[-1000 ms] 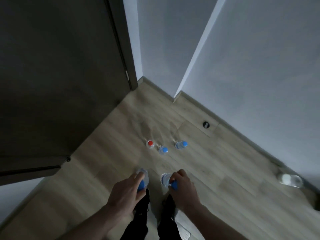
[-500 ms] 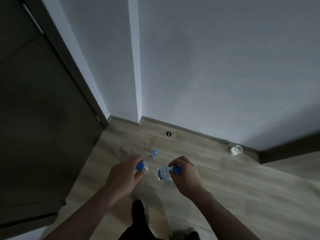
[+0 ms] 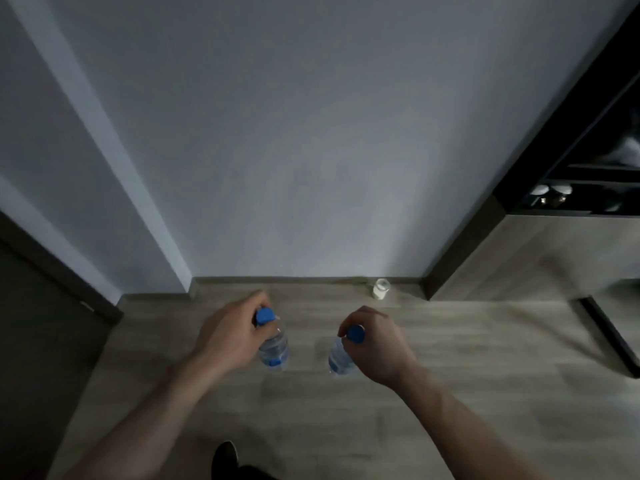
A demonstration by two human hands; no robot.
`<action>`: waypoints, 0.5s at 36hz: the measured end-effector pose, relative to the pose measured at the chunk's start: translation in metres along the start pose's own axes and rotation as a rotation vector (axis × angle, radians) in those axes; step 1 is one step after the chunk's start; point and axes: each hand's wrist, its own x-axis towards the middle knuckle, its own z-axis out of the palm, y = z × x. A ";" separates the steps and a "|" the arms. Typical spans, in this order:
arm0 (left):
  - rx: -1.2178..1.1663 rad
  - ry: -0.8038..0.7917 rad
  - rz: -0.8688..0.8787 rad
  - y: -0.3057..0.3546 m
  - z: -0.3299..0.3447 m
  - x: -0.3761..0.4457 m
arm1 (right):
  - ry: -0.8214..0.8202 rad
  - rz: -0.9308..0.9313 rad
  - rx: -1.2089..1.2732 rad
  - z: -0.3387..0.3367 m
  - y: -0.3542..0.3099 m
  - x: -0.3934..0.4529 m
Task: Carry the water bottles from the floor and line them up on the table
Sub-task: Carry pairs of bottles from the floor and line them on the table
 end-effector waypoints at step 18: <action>0.075 -0.150 0.489 0.289 0.099 0.087 | 0.338 0.262 0.018 -0.190 0.180 -0.084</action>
